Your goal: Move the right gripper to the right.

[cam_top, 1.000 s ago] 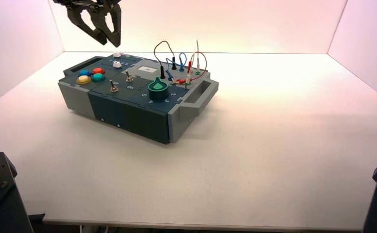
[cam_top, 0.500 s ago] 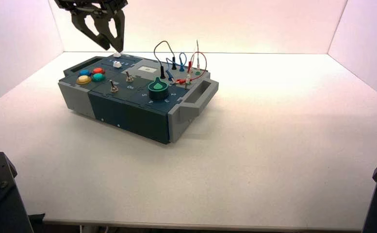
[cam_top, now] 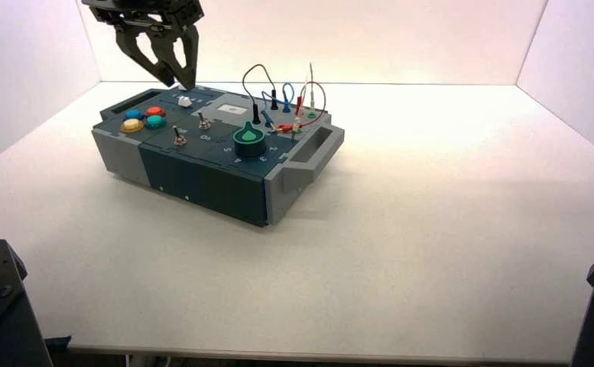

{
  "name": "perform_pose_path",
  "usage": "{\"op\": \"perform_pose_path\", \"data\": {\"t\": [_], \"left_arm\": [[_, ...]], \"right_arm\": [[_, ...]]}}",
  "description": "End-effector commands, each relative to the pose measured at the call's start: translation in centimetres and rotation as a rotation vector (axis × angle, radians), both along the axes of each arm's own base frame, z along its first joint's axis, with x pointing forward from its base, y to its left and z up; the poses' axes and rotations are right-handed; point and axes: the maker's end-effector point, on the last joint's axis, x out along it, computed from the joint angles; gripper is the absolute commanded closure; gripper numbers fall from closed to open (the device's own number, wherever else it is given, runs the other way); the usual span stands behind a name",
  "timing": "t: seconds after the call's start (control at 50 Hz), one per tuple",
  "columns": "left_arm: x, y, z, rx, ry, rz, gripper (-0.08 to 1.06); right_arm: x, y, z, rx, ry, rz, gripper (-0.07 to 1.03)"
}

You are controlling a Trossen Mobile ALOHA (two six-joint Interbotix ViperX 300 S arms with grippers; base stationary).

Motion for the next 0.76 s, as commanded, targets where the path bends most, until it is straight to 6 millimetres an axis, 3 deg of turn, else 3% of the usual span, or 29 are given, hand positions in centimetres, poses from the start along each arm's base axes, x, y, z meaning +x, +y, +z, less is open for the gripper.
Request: {"op": "perform_pose_path", "data": {"t": [0.02, 0.76], "left_arm": [[0.87, -0.51, 1.49, -0.016, -0.046, -0.004, 0.44], [0.8, -0.49, 1.51, -0.016, -0.043, -0.004, 0.44]], "right_arm": [[0.55, -0.15, 0.94, -0.008, -0.034, -0.002, 0.26], [0.62, 0.18, 0.82, -0.008, -0.03, 0.012, 0.26]]}}
